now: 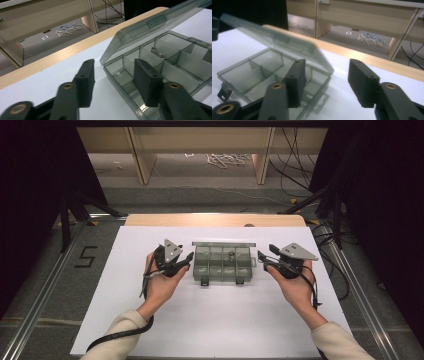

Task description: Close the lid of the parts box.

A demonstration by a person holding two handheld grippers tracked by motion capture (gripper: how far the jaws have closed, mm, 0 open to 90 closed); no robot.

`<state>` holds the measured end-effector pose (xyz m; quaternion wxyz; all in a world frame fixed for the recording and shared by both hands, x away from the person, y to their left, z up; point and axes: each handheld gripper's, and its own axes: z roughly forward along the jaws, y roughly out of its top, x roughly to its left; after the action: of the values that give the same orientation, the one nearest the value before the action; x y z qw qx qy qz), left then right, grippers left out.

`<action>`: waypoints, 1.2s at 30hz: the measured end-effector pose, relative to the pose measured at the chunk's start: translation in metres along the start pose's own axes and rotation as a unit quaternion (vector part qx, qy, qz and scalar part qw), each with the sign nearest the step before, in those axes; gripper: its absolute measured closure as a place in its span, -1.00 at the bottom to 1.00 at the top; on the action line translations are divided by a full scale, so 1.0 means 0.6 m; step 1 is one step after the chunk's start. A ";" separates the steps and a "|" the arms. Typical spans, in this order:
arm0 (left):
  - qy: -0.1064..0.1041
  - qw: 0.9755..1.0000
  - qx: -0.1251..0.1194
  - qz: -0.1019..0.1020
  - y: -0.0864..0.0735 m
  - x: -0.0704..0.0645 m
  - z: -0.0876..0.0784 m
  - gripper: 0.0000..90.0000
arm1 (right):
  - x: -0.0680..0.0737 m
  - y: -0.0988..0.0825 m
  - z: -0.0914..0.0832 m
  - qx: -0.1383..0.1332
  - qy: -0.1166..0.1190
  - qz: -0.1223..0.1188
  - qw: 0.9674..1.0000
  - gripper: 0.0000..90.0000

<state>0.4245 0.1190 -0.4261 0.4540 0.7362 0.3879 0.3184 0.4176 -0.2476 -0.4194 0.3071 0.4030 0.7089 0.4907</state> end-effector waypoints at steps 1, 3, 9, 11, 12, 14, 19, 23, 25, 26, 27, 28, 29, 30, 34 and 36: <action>0.006 1.000 -0.002 0.003 0.001 0.003 -0.003 0.01 | -0.007 0.002 -0.004 -0.007 0.001 0.002 1.000 0.02; 0.015 1.000 -0.005 0.000 0.004 0.009 -0.009 -0.06 | -0.020 0.009 -0.012 -0.019 -0.003 0.012 1.000 -0.01; 0.027 0.999 -0.018 -0.022 0.019 0.036 -0.018 0.00 | -0.043 0.027 -0.014 -0.021 -0.009 0.018 1.000 0.10; 0.025 0.999 -0.027 -0.020 0.028 0.043 -0.019 0.20 | -0.045 0.032 -0.009 -0.014 -0.003 0.016 1.000 0.24; 0.025 0.999 -0.032 -0.019 0.033 0.046 -0.019 0.32 | -0.043 0.034 -0.006 -0.010 0.002 0.018 1.000 0.32; 0.015 0.998 -0.045 -0.032 0.043 0.049 -0.020 0.68 | -0.042 0.041 0.001 -0.008 0.005 0.000 1.000 0.52; -0.009 0.999 -0.036 -0.033 0.070 0.039 -0.004 1.00 | -0.036 0.063 0.019 0.000 0.030 -0.012 0.999 0.91; -0.029 0.999 -0.022 -0.030 0.086 0.025 0.017 1.00 | -0.032 0.077 0.032 0.007 0.043 -0.002 0.999 1.00; -0.039 0.998 -0.017 -0.034 0.091 0.019 0.027 1.00 | -0.030 0.082 0.037 0.016 0.054 -0.002 0.998 1.00; -0.043 0.998 -0.014 -0.035 0.094 0.016 0.031 1.00 | -0.028 0.084 0.040 0.018 0.057 -0.004 0.998 1.00; -0.047 0.998 -0.010 -0.037 0.096 0.013 0.034 1.00 | -0.026 0.085 0.042 0.026 0.063 -0.001 0.998 1.00; -0.052 0.998 -0.005 -0.040 0.097 0.011 0.037 1.00 | -0.025 0.086 0.043 0.032 0.070 -0.003 0.997 1.00; -0.056 0.998 -0.002 -0.040 0.097 0.009 0.039 1.00 | -0.023 0.086 0.046 0.036 0.072 0.001 0.997 1.00; -0.059 0.997 0.001 -0.039 0.097 0.007 0.042 1.00 | -0.022 0.085 0.049 0.034 0.073 -0.002 0.997 1.00; -0.074 0.997 0.019 -0.034 0.091 0.002 0.045 1.00 | -0.018 0.079 0.055 0.050 0.086 0.001 0.995 1.00; -0.076 0.996 0.025 -0.034 0.086 0.000 0.045 1.00 | -0.016 0.074 0.057 0.055 0.092 0.001 0.994 1.00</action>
<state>0.4614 0.0926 -0.3892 0.4743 0.7558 0.3850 0.2357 0.4626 -0.2320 -0.3882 0.2176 0.3727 0.7598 0.4862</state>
